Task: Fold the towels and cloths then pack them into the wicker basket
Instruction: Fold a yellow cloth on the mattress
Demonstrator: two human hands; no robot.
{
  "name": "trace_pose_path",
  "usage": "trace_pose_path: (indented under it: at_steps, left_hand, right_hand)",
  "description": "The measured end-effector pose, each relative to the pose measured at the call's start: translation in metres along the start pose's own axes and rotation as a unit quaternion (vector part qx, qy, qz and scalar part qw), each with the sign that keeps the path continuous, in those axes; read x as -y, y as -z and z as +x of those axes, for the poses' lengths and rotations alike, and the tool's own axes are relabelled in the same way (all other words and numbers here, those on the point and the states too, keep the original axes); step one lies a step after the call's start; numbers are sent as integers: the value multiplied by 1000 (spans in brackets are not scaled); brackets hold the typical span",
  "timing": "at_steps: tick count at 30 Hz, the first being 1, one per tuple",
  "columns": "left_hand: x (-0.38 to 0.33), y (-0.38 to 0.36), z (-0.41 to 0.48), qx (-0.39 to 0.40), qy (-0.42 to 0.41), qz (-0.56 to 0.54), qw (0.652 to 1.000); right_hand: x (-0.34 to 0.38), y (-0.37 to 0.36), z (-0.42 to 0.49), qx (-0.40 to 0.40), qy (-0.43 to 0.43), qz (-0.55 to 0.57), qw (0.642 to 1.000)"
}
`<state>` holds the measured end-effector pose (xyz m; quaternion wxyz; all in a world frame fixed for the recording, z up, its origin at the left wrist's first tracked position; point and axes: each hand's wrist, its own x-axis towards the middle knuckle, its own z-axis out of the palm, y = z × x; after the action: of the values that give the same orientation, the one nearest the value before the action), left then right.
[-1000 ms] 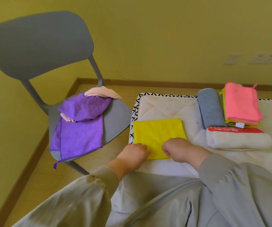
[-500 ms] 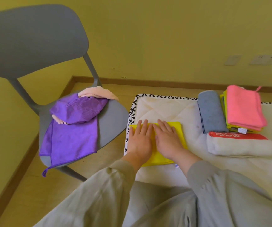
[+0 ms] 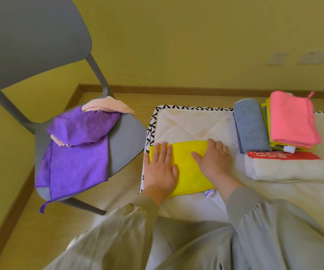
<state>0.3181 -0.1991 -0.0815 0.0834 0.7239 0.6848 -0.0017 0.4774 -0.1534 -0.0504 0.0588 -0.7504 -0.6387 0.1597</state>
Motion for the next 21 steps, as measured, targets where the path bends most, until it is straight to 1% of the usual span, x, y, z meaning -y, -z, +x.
trace_pose_path:
  at_steps: [2,5,7,9,11,14,17,19,20,21]
  left_hand:
    - [0,0,0,0,-1,1,1000]
    - [-1,1,0,8,-2,-3,1000]
    - [0,1,-1,15,-2,-2,1000]
    - [1,2,0,26,-4,-1,1000]
    - [1,4,1,40,-7,2,999]
    - [0,12,2,60,-8,1,998]
    - [1,31,8,59,1,-35,998]
    - [4,48,16,47,1,-128,991]
    - [5,59,22,48,-5,-203,978]
    - [6,71,26,53,-13,-284,957]
  right_hand:
    - [-2,4,4,0,-63,58,996]
    - [-6,8,10,52,-134,141,979]
    - [-8,10,12,80,-144,179,970]
    - [-8,12,13,100,-137,210,963]
    - [-6,15,12,110,-108,236,959]
    - [-1,22,10,86,-51,259,961]
    - [10,35,3,62,57,258,962]
    - [18,44,-2,56,125,258,956]
    - [21,48,-4,59,148,262,952]
    - [22,51,-5,59,167,265,948]
